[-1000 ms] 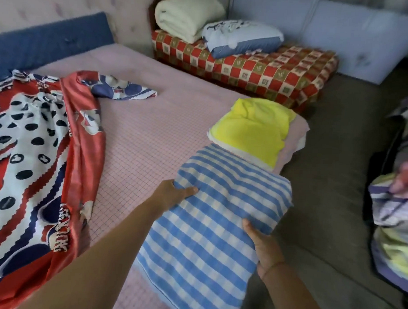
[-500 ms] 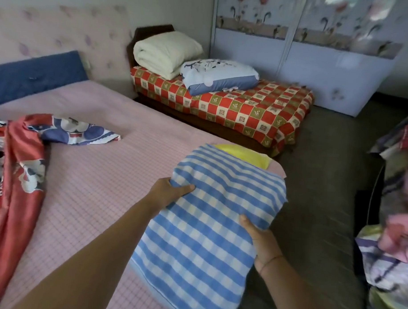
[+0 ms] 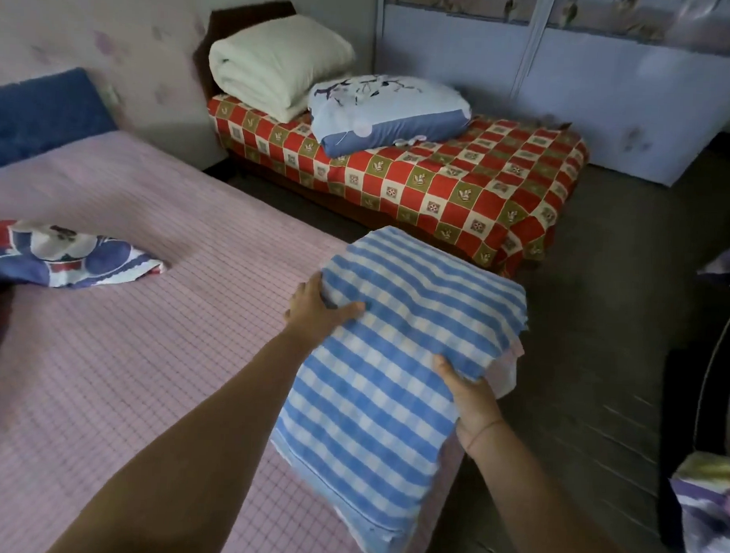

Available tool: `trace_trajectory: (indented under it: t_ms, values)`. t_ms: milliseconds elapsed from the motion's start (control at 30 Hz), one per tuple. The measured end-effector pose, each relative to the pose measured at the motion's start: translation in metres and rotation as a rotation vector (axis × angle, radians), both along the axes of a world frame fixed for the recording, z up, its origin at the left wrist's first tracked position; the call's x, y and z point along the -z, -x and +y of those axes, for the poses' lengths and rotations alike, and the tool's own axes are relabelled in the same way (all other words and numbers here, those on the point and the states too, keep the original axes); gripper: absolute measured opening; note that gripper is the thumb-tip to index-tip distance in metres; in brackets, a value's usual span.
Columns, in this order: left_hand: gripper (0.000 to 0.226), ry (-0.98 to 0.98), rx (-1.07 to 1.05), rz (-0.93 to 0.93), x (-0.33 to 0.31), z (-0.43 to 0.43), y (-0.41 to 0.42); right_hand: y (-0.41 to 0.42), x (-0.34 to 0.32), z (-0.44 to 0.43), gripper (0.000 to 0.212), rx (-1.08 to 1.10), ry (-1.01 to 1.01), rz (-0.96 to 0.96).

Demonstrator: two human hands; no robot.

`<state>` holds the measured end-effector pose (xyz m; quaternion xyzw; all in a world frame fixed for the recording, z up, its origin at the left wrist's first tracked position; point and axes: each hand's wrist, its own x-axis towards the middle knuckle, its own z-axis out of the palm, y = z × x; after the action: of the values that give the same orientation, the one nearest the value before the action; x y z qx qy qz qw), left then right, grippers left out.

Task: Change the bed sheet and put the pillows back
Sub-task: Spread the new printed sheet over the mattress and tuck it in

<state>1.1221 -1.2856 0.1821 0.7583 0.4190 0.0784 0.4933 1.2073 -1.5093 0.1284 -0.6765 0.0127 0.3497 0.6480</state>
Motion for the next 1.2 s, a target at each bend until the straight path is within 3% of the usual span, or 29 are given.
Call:
trace_trajectory:
  t_ms: [100,233,433,767,867,1033,1200]
  values:
    - [0.109,-0.285,0.261,0.263,0.052,-0.019,-0.025,-0.021,0.033,0.021,0.126,-0.056,0.186,-0.012]
    - [0.117,-0.370,0.374,0.455,0.104,-0.037,-0.038,-0.032,0.060,0.039,0.150,-0.107,0.406,-0.060]
    - [0.118,-0.356,0.355,0.452,0.110,-0.025,-0.041,-0.032,0.082,0.046,0.138,-0.123,0.497,-0.125]
    - [0.105,-0.372,0.353,0.422,0.109,-0.037,-0.014,-0.031,0.078,0.032,0.131,-0.132,0.447,-0.113]
    - [0.098,-0.364,0.322,0.443,0.107,-0.045,0.024,-0.024,0.069,0.024,0.115,-0.109,0.444,-0.186]
    - [0.092,-0.354,0.065,0.495,0.094,-0.043,0.114,0.017,0.037,0.028,0.096,-0.037,0.545,-0.435]
    - [0.085,-0.359,-0.115,0.532,0.066,-0.057,0.243,0.104,0.014,0.048,0.080,-0.176,0.357,-0.497]
